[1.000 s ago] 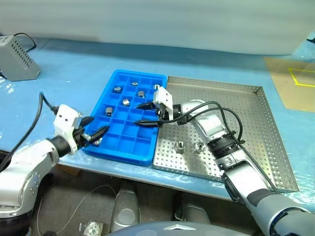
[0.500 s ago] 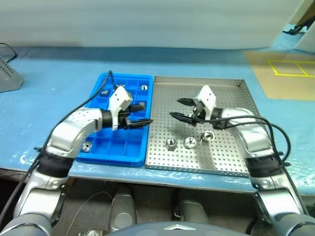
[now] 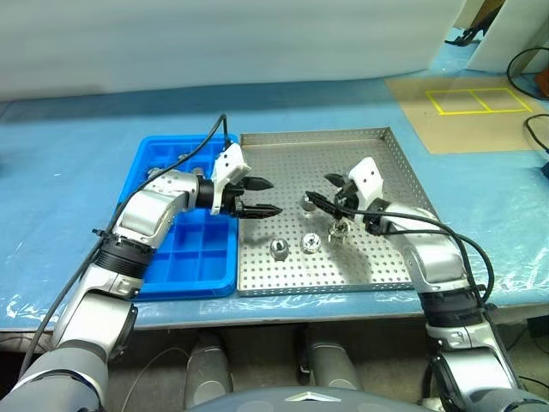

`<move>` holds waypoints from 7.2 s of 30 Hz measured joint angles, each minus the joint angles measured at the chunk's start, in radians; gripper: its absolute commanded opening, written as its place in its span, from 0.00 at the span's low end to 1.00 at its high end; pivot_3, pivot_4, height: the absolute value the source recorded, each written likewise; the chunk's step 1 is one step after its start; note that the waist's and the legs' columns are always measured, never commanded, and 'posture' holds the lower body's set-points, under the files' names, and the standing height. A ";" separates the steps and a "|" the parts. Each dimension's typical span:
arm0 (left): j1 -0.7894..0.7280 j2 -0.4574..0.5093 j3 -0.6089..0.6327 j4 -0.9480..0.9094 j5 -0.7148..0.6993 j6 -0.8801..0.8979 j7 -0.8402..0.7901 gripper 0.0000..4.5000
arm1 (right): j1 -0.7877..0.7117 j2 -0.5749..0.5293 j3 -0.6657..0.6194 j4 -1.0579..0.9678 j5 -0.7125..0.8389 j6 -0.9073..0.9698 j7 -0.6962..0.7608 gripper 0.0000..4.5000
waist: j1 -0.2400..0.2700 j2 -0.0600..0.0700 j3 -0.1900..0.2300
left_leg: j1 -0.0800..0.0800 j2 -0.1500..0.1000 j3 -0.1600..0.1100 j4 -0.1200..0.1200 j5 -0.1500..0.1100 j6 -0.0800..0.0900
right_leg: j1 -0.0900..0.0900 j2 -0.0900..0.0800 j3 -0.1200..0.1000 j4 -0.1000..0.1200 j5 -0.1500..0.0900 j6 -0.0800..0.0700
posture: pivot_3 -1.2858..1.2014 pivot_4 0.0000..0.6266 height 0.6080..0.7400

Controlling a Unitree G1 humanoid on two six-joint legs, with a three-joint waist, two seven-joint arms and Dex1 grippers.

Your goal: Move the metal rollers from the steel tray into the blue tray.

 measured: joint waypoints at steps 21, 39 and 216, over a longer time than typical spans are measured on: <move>0.124 0.017 0.038 -0.125 -0.004 0.067 0.072 0.79 | -0.103 0.014 0.085 0.348 -0.061 -0.179 0.079 0.72 | 0.012 0.000 0.000 | 0.000 0.000 0.000 0.001 -0.003 0.005 | 0.001 0.000 -0.001 0.000 0.000 0.000 | 0.45 0.24 1.00; 0.135 0.017 0.039 -0.147 -0.002 0.068 0.092 0.81 | -0.110 0.035 0.096 0.392 -0.100 -0.207 0.075 0.36 | 0.027 0.000 0.000 | 0.000 0.001 0.000 0.001 -0.003 0.005 | 0.001 0.000 -0.001 0.000 0.000 0.000 | 0.44 0.24 1.00; 0.587 0.114 0.467 -0.493 -0.047 0.253 0.406 0.38 | -0.248 -0.035 0.243 0.155 0.055 -0.105 0.472 0.97 | 0.114 0.001 0.000 | -0.001 0.000 0.007 -0.013 -0.004 0.007 | -0.002 -0.001 0.001 -0.013 0.002 0.003 | 0.58 0.24 1.00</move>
